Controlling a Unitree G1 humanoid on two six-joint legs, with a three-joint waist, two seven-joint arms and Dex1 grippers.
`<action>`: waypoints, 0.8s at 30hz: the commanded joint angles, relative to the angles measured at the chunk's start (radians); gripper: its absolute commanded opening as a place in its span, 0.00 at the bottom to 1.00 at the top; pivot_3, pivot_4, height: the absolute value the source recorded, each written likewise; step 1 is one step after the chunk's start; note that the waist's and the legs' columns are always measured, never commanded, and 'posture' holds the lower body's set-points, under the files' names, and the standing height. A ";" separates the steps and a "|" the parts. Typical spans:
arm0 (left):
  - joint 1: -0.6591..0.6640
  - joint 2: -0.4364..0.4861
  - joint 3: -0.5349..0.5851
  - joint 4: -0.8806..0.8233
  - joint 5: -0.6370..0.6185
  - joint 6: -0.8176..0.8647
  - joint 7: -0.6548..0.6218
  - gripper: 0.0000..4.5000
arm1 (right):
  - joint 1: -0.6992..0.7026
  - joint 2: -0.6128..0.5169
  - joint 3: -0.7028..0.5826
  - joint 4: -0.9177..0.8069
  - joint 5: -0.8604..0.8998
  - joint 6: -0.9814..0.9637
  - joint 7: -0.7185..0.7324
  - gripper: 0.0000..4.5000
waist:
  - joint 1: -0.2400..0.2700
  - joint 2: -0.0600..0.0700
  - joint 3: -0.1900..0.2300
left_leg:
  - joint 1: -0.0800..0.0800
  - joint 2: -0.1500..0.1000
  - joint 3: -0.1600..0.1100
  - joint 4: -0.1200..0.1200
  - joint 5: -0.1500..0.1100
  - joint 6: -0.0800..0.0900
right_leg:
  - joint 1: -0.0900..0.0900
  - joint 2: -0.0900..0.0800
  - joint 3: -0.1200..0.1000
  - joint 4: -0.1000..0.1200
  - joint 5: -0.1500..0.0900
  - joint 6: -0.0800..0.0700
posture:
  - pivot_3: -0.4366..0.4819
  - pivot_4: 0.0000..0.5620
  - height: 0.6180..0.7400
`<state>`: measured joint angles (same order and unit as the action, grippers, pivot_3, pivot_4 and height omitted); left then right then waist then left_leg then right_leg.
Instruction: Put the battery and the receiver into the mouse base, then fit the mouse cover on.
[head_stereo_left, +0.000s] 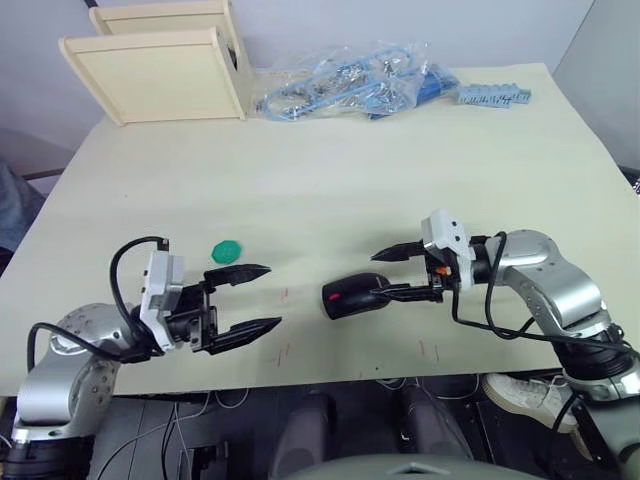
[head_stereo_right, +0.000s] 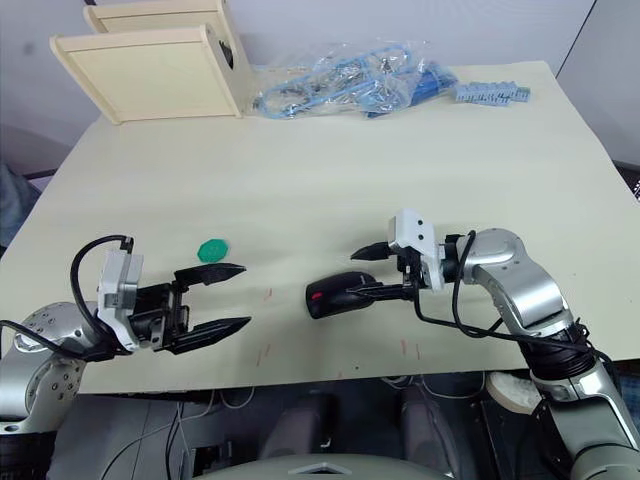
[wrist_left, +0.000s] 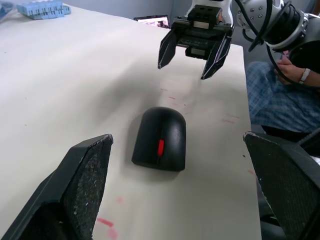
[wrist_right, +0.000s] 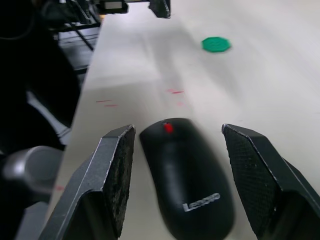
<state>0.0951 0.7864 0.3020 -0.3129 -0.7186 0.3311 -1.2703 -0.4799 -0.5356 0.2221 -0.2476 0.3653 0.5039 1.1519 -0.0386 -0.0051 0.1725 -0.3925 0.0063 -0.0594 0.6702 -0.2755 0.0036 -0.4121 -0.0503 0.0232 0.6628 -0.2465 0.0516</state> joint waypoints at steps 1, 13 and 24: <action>-0.015 0.020 0.003 -0.104 -0.047 0.061 0.052 1.00 | -0.023 0.014 -0.005 0.001 0.030 -0.017 0.009 0.65 | 0.001 0.000 0.000 | 0.000 0.000 0.000 0.000 0.000 0.000 | 0.000 0.000 0.000 0.000 0.000 0.000 | 0.48 0.27 1.00; 0.055 0.047 0.072 -0.260 -0.104 0.157 0.168 1.00 | -0.127 0.063 0.111 0.115 -0.015 -0.036 0.073 0.65 | -0.001 0.000 0.000 | 0.001 0.001 0.000 0.000 0.000 0.000 | 0.000 0.001 0.001 0.000 0.000 0.000 | 0.48 0.27 1.00; 0.069 0.072 0.089 -0.189 -0.056 0.112 0.100 1.00 | -0.235 0.160 0.225 0.339 -0.131 -0.087 0.082 0.53 | 0.001 0.000 0.000 | 0.000 0.000 0.000 0.000 0.000 0.000 | 0.000 0.001 0.001 0.000 0.000 0.000 | 0.48 0.27 1.00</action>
<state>0.1625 0.8443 0.3575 -0.4970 -0.7708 0.4646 -1.1583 -0.6947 -0.3801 0.4540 0.1010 0.2349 0.4363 1.2203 -0.0376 -0.0052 0.1727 -0.3926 0.0066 -0.0593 0.6701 -0.2754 0.0033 -0.4123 -0.0495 0.0237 0.6623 -0.2464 0.0513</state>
